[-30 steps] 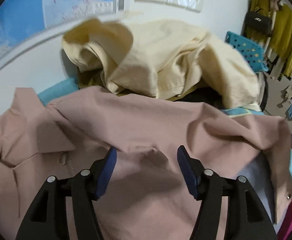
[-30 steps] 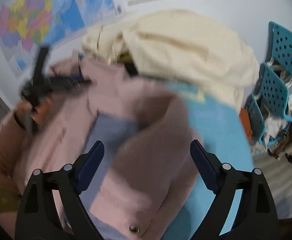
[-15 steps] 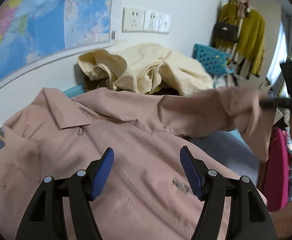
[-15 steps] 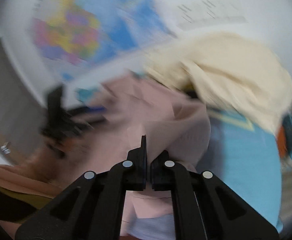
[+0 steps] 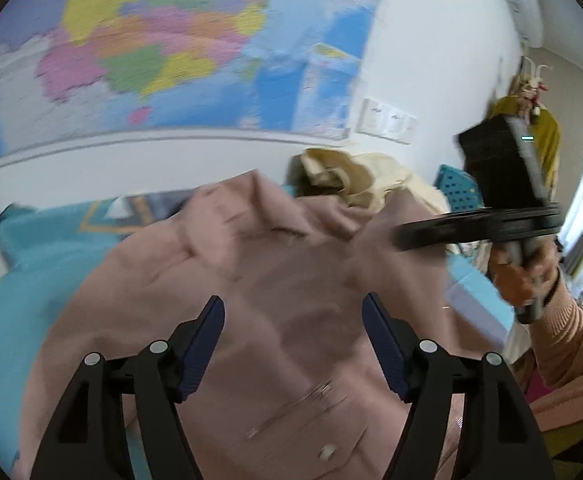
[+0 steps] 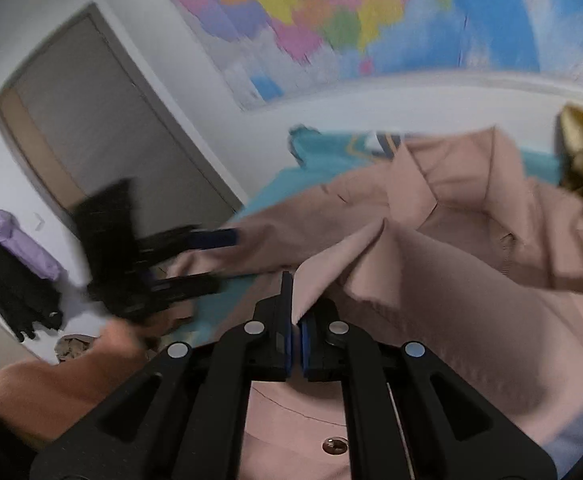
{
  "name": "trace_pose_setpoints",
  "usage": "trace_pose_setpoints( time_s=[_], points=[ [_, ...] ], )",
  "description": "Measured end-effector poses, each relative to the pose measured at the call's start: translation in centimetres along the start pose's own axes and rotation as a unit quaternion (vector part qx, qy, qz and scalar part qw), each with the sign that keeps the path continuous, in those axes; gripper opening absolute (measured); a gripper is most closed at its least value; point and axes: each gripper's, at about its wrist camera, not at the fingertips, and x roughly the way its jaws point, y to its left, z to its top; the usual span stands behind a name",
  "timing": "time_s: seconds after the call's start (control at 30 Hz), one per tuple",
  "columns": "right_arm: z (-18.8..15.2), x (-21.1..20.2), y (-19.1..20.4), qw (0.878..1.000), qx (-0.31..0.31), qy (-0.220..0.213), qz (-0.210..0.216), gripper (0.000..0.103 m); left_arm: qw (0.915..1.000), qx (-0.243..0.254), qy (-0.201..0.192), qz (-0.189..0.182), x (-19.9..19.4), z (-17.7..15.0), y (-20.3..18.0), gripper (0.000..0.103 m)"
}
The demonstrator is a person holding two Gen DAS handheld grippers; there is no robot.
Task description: Fold large clothes
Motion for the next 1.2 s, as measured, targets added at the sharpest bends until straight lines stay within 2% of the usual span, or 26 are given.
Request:
trace_pose_setpoints(
  time_s=[0.07,0.1,0.17,0.23,0.3,0.33,0.4,0.47,0.53,0.6,0.63,0.67,0.7,0.73,0.77,0.8,0.83,0.87,0.93,1.03,1.07,1.1,1.13,1.17,1.2],
  points=[
    [0.1,3.6,-1.5,0.999,0.034,0.024,0.013,0.015,0.9999,-0.007,0.013,0.003,0.1,-0.9,0.5,0.07],
    [-0.5,5.1,-2.3,0.998,0.047,0.041,0.002,0.029,0.9998,-0.009,0.02,0.001,0.5,-1.2,0.6,0.071],
    [-1.1,6.6,-3.0,0.997,0.06,0.057,-0.006,0.044,0.9991,-0.008,0.042,-0.005,2.0,-1.9,0.3,0.071],
    [-1.3,6.1,-2.8,0.997,0.045,0.054,-0.019,0.044,0.9976,-0.002,0.067,-0.017,3.8,-2.5,-0.4,0.071],
    [-1.6,3.5,-2.5,0.999,0.028,0.032,-0.032,0.046,0.9956,0.006,0.09,-0.025,5.4,-2.9,-1.3,0.072],
    [-1.7,1.9,-2.5,0.999,0.019,0.017,-0.041,0.046,0.9948,0.013,0.098,-0.024,6.2,-3.0,-1.7,0.075],
    [-2.0,-2.4,-3.2,0.996,0.006,-0.03,-0.085,0.055,0.9923,0.028,0.118,-0.025,8.0,-3.3,-2.7,0.076],
    [-1.9,-6.2,-4.5,0.988,0.014,-0.067,-0.136,0.057,0.9888,0.036,0.143,-0.019,10.0,-3.4,-3.2,0.076],
    [-1.5,-9.0,-7.0,0.976,0.033,-0.083,-0.2,0.059,0.9848,0.039,0.169,-0.007,12.0,-3.6,-3.5,0.076],
    [-1.1,-10.0,-9.8,0.964,0.06,-0.076,-0.247,0.06,0.9819,0.033,0.186,-0.001,13.5,-3.8,-3.4,0.065],
    [-0.9,-9.8,-11.5,0.963,0.072,-0.055,-0.253,0.06,0.9799,0.025,0.198,0.004,14.3,-3.8,-3.0,0.042],
    [-0.8,-9.7,-12.6,0.962,0.08,-0.046,-0.258,0.059,0.979,0.019,0.203,0.007,14.4,-3.8,-2.7,0.025],
    [-0.5,-8.6,-14.1,0.957,0.093,-0.03,-0.272,0.058,0.9793,0.01,0.202,0.003,14.3,-3.7,-2.2,0.02],
    [-0.3,-7.5,-15.3,0.959,0.102,-0.008,-0.263,0.055,0.9802,0.005,0.198,-0.003,14.0,-3.6,-1.9,0.009],
    [-0.2,-6.7,-16.1,0.961,0.107,0.005,-0.255,0.042,0.9819,0.001,0.189,-0.005,12.9,-3.4,-1.3,0.004],
    [-0.2,-5.8,-16.8,0.96,0.112,0.023,-0.254,0.028,0.9835,-0.002,0.181,-0.004,11.9,-3.2,-0.8,0.004],
    [-0.1,-4.8,-17.3,0.961,0.11,0.044,-0.248,0.019,0.9843,-0.003,0.176,-0.003,11.1,-3.0,-0.6,0.004],
    [0.1,-4.2,-17.3,0.961,0.1,0.051,-0.252,0.003,0.9854,0.002,0.17,0.006,9.8,-2.7,-0.1,0.003],
    [0.5,-4.6,-16.8,0.96,0.087,0.045,-0.262,0.003,0.9864,0.013,0.161,0.032,7.9,-2.2,0.7,0.003],
    [1.6,-6.5,-17.0,0.955,0.101,0.0,-0.278,0.003,0.9854,0.011,0.158,0.063,6.0,-1.3,2.6,0.004],
    [1.9,-7.0,-17.4,0.951,0.109,-0.011,-0.288,0.003,0.9817,0.018,0.163,0.097,5.9,-1.0,3.2,0.008],
    [2.1,-7.2,-17.8,0.947,0.119,-0.019,-0.297,0.003,0.9765,0.024,0.171,0.129,6.2,-1.0,3.8,0.015],
    [2.0,-6.9,-18.2,0.949,0.127,-0.015,-0.29,0.003,0.9711,0.023,0.181,0.155,6.7,-0.9,4.4,0.035],
    [1.9,-6.7,-18.4,0.95,0.127,-0.009,-0.284,0.003,0.9688,0.01,0.185,0.165,7.1,-0.8,5.3,0.047],
    [1.5,-6.6,-18.5,0.949,0.129,-0.013,-0.288,0.005,0.9721,-0.005,0.178,0.153,7.1,-0.8,6.0,0.047]
  ],
)
